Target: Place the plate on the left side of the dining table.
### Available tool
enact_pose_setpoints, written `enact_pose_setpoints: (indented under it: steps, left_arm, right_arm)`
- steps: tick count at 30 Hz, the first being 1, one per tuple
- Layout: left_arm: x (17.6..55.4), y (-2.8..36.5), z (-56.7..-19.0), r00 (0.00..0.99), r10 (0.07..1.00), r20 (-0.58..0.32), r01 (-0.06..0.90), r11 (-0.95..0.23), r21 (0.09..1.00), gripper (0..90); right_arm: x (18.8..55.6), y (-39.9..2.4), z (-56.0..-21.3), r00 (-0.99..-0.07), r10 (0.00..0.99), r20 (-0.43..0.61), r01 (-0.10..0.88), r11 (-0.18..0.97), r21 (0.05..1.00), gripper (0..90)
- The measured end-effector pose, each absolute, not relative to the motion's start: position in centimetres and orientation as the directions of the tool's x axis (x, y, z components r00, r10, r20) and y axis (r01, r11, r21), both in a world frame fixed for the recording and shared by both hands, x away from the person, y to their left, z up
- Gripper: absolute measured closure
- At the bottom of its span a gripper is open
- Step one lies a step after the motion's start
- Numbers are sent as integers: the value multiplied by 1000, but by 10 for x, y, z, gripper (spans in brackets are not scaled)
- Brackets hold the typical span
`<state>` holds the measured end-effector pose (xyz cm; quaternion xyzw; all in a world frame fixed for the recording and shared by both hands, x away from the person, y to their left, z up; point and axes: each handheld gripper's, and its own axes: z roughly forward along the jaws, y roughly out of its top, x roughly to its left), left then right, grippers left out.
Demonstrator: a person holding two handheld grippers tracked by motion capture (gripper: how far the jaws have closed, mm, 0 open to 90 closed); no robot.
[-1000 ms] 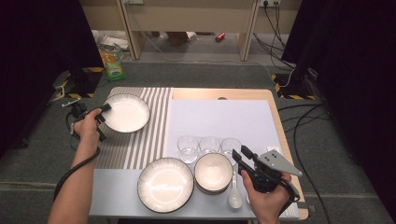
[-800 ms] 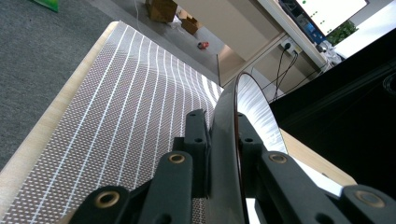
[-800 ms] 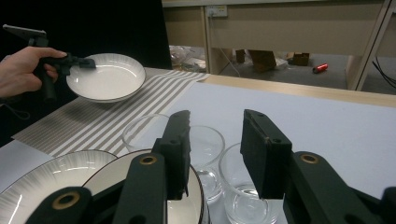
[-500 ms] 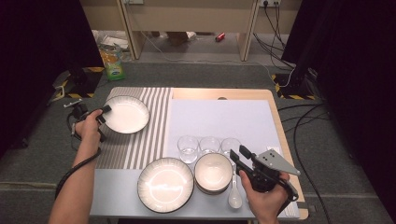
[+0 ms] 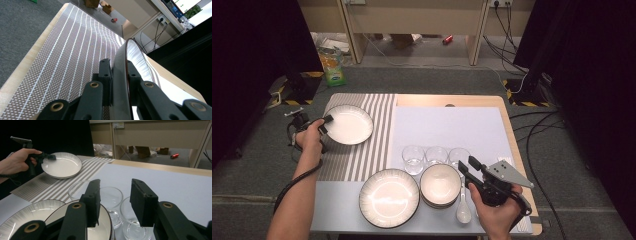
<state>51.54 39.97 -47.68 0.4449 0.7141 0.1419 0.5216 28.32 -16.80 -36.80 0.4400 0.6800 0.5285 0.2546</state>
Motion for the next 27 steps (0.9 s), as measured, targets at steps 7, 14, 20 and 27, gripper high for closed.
enact_pose_setpoints:
  steps: [7, 14, 20, 27]
  left_arm:
    - [514, 402, -481, -75, 797, -599, 502, 550, 668, 806]
    - [515, 402, -480, -80, 833, -547, 526, 501, 687, 811]
    - [515, 402, -479, -96, 873, -477, 546, 447, 708, 786]
    - [512, 407, -486, -138, 876, -462, 564, 453, 690, 728]
  right_arm:
    - [283, -167, -368, -484, 867, 121, 336, 56, 940, 595]
    - [283, -167, -368, -490, 864, 113, 341, 70, 938, 590]
    - [284, -167, -369, -490, 864, 114, 340, 69, 938, 590]
    - [284, -166, -370, -488, 864, 119, 347, 67, 936, 586]
